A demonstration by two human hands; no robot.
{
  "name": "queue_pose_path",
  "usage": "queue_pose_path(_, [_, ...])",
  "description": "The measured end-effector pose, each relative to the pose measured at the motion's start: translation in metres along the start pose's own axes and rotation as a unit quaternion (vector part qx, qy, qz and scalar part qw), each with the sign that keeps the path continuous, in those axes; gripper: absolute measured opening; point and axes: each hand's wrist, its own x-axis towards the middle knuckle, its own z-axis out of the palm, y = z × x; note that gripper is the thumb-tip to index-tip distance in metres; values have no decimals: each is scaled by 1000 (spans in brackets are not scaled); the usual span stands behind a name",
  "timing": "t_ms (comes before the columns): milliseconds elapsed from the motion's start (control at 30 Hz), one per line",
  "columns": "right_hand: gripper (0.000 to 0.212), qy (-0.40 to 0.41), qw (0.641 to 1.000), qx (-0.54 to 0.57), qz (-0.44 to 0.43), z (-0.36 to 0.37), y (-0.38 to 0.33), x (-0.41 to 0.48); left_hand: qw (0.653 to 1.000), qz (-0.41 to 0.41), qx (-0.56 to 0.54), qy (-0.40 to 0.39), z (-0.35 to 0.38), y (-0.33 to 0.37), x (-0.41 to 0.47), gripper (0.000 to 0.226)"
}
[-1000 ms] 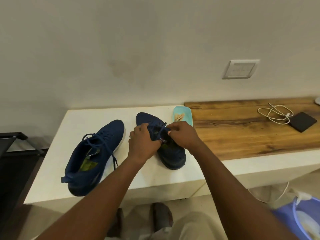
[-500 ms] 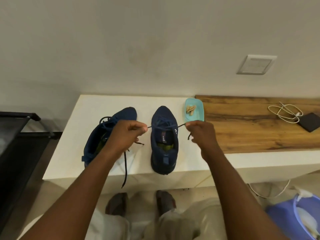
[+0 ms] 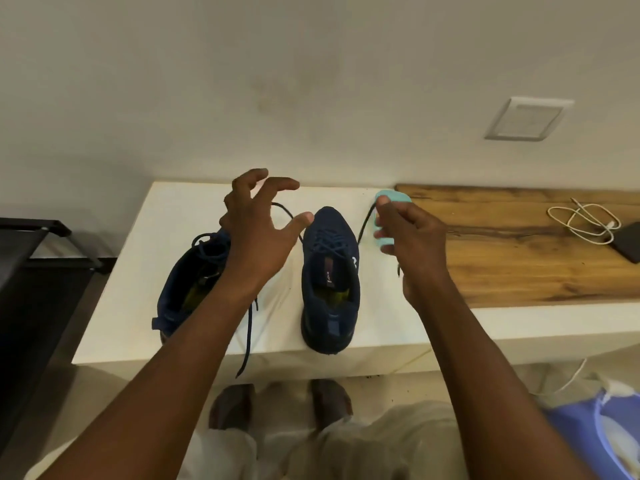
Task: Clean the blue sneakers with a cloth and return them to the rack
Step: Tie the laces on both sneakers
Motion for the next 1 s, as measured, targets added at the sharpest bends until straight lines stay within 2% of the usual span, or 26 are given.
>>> queue_pose_path(33, [26,-43,998,40,23,3,-2,0,999,23,29,10,4,1,-2,34])
queue_pose_path(100, [30,-88,990,94,61,7,4,0,999,35,10,16,7,4,-7,23])
queue_pose_path(167, [32,-57,991,81,89,9,13,1,999,-11,-17,-42,8,5,-9,19])
queue_pose_path(267, [25,17,989,55,138,5,24,2,983,-67,57,-160,12,-4,-13,44])
queue_pose_path(333, [22,19,987,-35,154,2,31,2,968,-119,69,-209,17,-11,-16,66])
queue_pose_path(400, [29,-30,974,-165,151,3,39,0,956,-177,43,-228,21,-16,-17,73])
queue_pose_path(500, [55,-73,952,-255,152,12,47,-3,940,-254,-69,-217,28,-22,-14,58])
queue_pose_path(567, [54,-73,958,-236,143,19,48,-3,929,-277,-152,-194,31,-26,-13,37])
queue_pose_path(633, [35,-66,973,-192,111,24,47,-2,927,-260,-205,-175,31,-26,-12,21])
queue_pose_path(700, [21,-46,985,-157,62,24,42,-4,940,-210,-216,-161,30,-24,-11,20])
queue_pose_path(800, [17,-25,990,-136,-4,23,34,-8,959,-139,-210,-129,26,-21,-8,19])
queue_pose_path(1000, [12,-22,995,-84,-53,23,20,-14,982,-39,-131,-130,23,-16,-8,22])
